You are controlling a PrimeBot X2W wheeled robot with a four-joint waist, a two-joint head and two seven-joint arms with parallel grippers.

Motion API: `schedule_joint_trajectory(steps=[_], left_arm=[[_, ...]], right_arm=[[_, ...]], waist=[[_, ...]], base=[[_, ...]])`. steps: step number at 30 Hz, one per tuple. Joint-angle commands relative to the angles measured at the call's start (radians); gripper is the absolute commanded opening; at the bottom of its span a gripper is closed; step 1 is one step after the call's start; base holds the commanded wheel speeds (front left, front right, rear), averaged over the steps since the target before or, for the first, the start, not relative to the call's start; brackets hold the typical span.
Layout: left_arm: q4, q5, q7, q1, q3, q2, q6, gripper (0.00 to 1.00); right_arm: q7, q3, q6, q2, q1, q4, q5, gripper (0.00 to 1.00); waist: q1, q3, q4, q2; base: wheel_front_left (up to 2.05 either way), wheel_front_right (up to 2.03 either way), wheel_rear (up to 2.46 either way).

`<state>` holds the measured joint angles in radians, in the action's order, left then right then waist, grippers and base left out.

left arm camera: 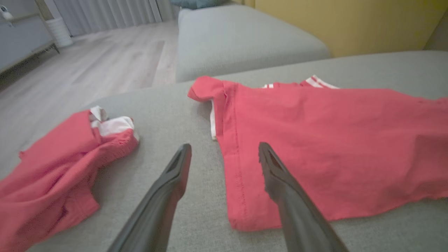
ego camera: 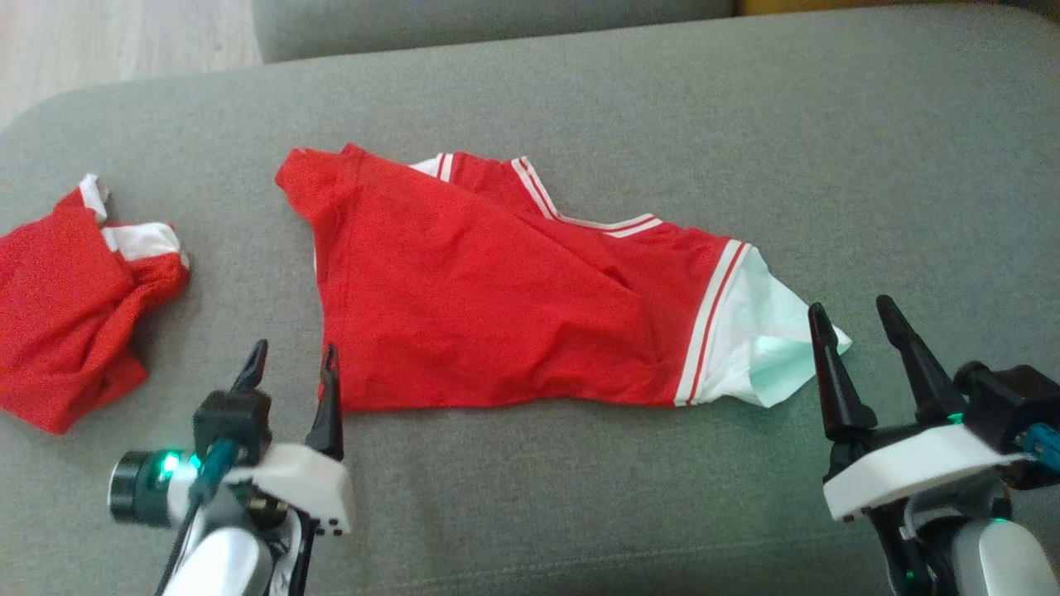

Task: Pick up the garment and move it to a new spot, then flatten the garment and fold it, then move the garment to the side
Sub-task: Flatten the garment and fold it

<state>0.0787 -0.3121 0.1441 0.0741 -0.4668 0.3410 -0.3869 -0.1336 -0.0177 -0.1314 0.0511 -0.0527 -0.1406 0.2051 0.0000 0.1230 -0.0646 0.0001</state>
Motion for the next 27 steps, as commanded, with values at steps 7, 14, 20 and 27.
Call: schedule_joint_trajectory(steps=[7,14,20,27], left_arm=[[0.151,-0.081,-0.171,0.139,-0.007,0.003,0.095,1.0],[0.226,-0.147,-0.275,0.153,-0.013,-0.009,0.134,0.77],[0.214,-0.154,-0.31,0.155,-0.025,-0.003,0.138,0.0],[0.178,-0.133,-0.3,0.17,-0.032,0.002,0.12,0.0]], right_arm=[[0.005,-0.033,0.001,0.013,0.051,-0.02,0.006,1.0],[0.011,-0.019,0.001,0.014,0.055,0.012,0.009,1.0],[-0.013,0.009,0.001,0.026,0.06,0.061,0.007,1.0],[-0.099,0.05,0.001,0.075,0.104,0.187,0.032,1.0]], waist=[[0.0,0.06,-0.017,-0.0001],[0.0,0.07,-0.029,-0.0001],[0.0,0.075,-0.027,-0.0001],[0.0,0.112,-0.018,-0.0001]], base=[[0.0,0.0,0.0],[0.0,0.0,0.0],[0.0,0.0,0.0],[0.0,0.0,0.0]])
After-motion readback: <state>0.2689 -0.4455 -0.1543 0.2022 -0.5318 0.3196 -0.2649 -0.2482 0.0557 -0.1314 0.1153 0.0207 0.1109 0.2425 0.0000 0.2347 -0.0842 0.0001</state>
